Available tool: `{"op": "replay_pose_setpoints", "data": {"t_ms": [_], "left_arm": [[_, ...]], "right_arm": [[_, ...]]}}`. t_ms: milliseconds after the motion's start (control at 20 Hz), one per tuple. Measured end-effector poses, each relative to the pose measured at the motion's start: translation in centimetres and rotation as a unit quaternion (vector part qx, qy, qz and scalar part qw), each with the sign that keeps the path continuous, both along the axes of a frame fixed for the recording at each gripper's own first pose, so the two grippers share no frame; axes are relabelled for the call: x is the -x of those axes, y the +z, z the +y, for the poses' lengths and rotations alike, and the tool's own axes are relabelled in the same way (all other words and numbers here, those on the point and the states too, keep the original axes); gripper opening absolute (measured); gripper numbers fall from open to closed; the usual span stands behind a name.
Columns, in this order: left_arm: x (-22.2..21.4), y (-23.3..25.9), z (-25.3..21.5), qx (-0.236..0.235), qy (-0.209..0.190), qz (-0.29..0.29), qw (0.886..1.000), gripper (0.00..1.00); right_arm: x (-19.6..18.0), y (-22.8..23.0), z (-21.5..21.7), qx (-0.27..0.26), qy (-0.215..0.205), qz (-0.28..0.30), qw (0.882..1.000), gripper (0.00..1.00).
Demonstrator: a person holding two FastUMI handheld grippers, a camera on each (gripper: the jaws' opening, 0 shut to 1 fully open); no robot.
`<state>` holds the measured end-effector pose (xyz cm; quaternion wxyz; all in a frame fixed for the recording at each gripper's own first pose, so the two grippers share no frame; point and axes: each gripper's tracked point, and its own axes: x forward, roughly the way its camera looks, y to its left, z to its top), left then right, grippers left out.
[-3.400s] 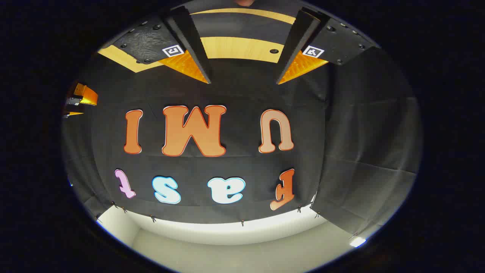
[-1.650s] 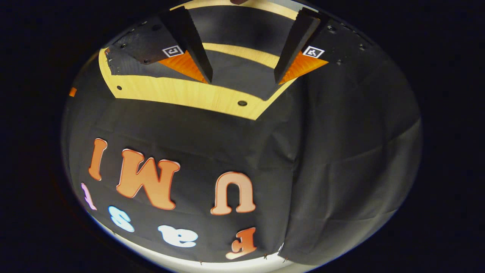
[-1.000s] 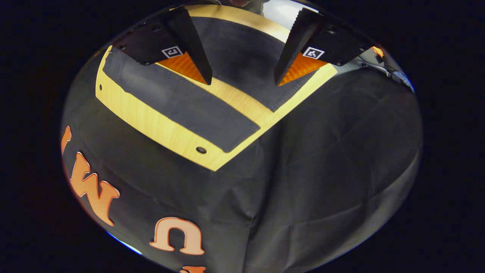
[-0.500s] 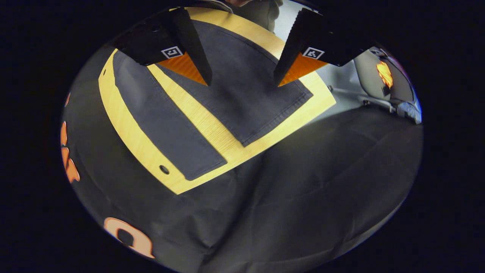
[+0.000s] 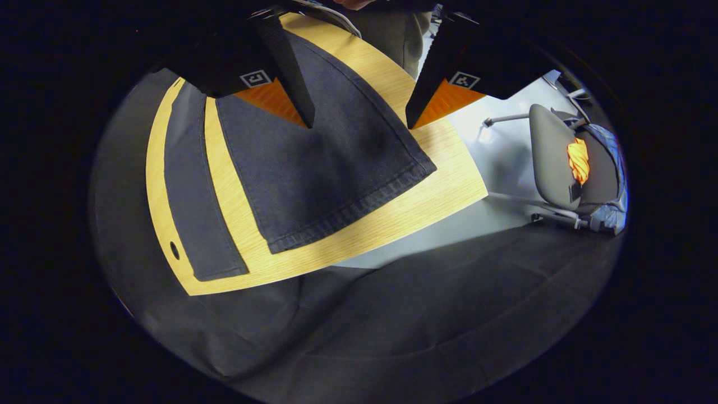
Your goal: Grasp the waist and the cuffs of the jeans and fold them to make the two legs overlap; first hold the waist and fold one-third of the jeans toward the cuffs, then hold the cuffs and fold the remaining one-third in the same direction to finish folding.
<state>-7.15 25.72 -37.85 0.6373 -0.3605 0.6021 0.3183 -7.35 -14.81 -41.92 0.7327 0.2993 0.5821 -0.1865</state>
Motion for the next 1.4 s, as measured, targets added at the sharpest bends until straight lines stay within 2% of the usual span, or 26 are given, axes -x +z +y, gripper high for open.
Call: {"op": "replay_pose_setpoints", "data": {"t_ms": [350,500,550,600,800,850,900,950,1000,1100,1150,1200,1250,1400], "left_arm": [[-0.1,-2.0,0.4,-0.001,0.034,0.037,0.999,0.98],[0.0,-2.3,0.8,-0.018,0.034,0.057,0.998,0.95],[0.0,-2.3,0.8,-0.023,0.022,0.067,0.997,0.95],[-0.2,-2.4,1.0,-0.031,0.021,0.065,0.997,0.95],[-0.5,-2.5,0.9,-0.034,0.020,0.064,0.997,0.95],[-0.5,-2.4,0.9,-0.035,0.015,0.062,0.997,0.91],[-0.5,-2.7,1.1,-0.043,0.002,0.053,0.998,0.88],[-0.7,-2.7,1.2,-0.048,-0.008,0.045,0.998,0.73],[-1.2,-2.7,1.1,-0.056,-0.024,0.031,0.998,0.57],[-2.6,-2.6,0.4,-0.062,-0.025,0.006,0.998,0.26],[-2.8,-2.4,0.9,-0.068,-0.018,-0.013,0.997,0.11],[-2.7,-2.5,0.4,-0.052,-0.014,-0.016,0.998,0.01],[-2.8,-1.9,0.5,-0.047,-0.007,-0.030,0.998,0.01],[-4.4,0.7,0.4,-0.042,0.019,-0.101,0.994,0.01]], "right_arm": [[0.2,-2.1,-1.4,0.012,-0.017,0.030,0.999,0.98],[0.3,-3.1,-1.8,0.017,-0.027,0.042,0.999,0.98],[0.7,-3.3,-1.8,0.017,-0.024,0.053,0.998,1.00],[0.2,-3.4,-1.9,0.019,-0.026,0.050,0.998,0.98],[-0.3,-3.7,-1.7,0.051,-0.001,0.071,0.996,0.94],[-0.6,-3.9,-1.6,0.047,0.000,0.073,0.996,0.94],[-0.9,-3.6,-1.3,0.040,-0.002,0.073,0.997,0.75],[-0.9,-3.7,-1.3,0.030,-0.012,0.074,0.997,0.76],[-1.1,-3.8,-1.5,0.021,-0.014,0.071,0.997,0.58],[-1.7,-4.2,-1.2,-0.017,-0.069,0.054,0.996,0.20],[-1.9,-3.8,-1.2,-0.045,-0.090,0.037,0.994,0.20],[-1.9,-4.0,-0.8,-0.079,-0.124,0.030,0.989,0.20],[-2.2,-3.6,-0.6,-0.106,-0.149,0.017,0.983,0.10],[-2.7,-2.1,-1.0,-0.139,-0.169,-0.022,0.976,0.10]]}}
